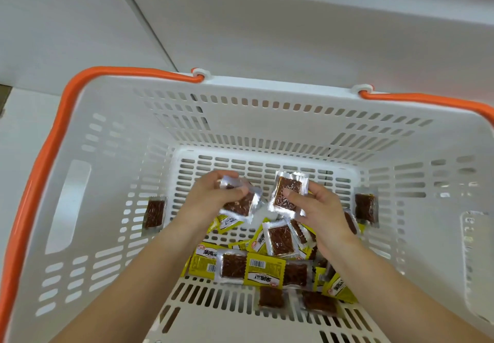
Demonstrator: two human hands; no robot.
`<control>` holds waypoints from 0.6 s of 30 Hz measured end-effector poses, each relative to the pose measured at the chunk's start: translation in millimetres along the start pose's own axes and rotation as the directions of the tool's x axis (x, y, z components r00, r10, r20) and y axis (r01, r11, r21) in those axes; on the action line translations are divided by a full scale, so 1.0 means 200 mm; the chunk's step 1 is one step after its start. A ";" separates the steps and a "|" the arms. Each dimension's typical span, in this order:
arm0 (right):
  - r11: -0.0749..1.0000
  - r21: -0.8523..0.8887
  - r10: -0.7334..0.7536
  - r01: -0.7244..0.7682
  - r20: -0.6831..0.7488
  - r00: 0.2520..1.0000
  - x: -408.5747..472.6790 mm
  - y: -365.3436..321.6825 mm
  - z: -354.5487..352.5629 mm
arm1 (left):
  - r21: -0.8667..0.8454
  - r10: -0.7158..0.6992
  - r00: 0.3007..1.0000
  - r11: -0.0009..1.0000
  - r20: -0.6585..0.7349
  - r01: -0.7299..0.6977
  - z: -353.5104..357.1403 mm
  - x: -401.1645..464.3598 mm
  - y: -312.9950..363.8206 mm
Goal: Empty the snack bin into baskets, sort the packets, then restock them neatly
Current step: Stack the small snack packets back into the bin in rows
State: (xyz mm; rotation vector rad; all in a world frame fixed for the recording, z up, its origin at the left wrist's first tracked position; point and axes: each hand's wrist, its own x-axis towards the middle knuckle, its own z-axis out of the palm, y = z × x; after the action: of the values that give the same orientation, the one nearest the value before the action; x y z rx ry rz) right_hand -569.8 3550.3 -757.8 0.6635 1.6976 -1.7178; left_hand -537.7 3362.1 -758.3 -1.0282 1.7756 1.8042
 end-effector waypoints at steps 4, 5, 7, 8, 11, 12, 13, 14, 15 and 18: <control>1.000 0.011 0.021 -0.022 0.079 0.997 -0.03 0.01 0.03 | -0.386 -0.044 0.997 0.920 0.060 0.064 0.04 0.00 0.05; 0.999 0.029 0.037 -0.040 0.103 0.994 -0.03 0.02 0.03 | -0.389 -0.046 0.998 0.919 0.044 0.060 0.07 -0.01 0.06; 0.992 0.090 0.073 -0.087 0.148 0.986 -0.04 0.02 0.05 | -0.311 -0.046 0.999 0.950 -0.009 0.041 0.12 -0.03 0.04; 0.988 0.116 0.086 -0.104 0.156 0.984 -0.04 0.02 0.05 | -0.224 -0.022 0.999 0.975 -0.039 0.013 0.14 -0.03 0.03; 0.983 0.138 0.100 -0.120 0.142 0.985 -0.04 0.03 0.05 | 0.092 0.136 0.988 0.987 -0.067 -0.130 0.17 -0.05 -0.01; 0.983 0.135 0.107 -0.126 0.138 0.985 -0.04 0.04 0.05 | 0.132 0.170 0.984 0.978 -0.061 -0.161 0.18 -0.05 -0.02; 0.981 0.139 0.116 -0.135 0.134 0.984 -0.04 0.05 0.05 | 0.146 0.177 0.983 0.975 -0.058 -0.167 0.18 -0.06 -0.02; 0.979 0.151 0.120 -0.140 0.134 0.984 -0.04 0.05 0.05 | 0.143 0.157 0.986 0.979 -0.052 -0.149 0.19 -0.06 -0.03; 0.975 0.171 0.119 -0.141 0.135 0.984 -0.04 0.06 0.05 | 0.126 0.119 0.992 0.985 -0.036 -0.114 0.19 -0.05 -0.03; 0.971 0.192 0.109 -0.140 0.166 0.980 -0.04 0.08 0.05 | 0.150 0.038 0.999 0.988 0.026 -0.042 0.21 -0.05 -0.06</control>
State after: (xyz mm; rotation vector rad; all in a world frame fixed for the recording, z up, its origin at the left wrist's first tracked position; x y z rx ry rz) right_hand -552.1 3542.3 -761.4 0.6938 1.3583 -1.8179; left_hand -532.0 3406.2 -761.8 -0.9157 1.8984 1.6690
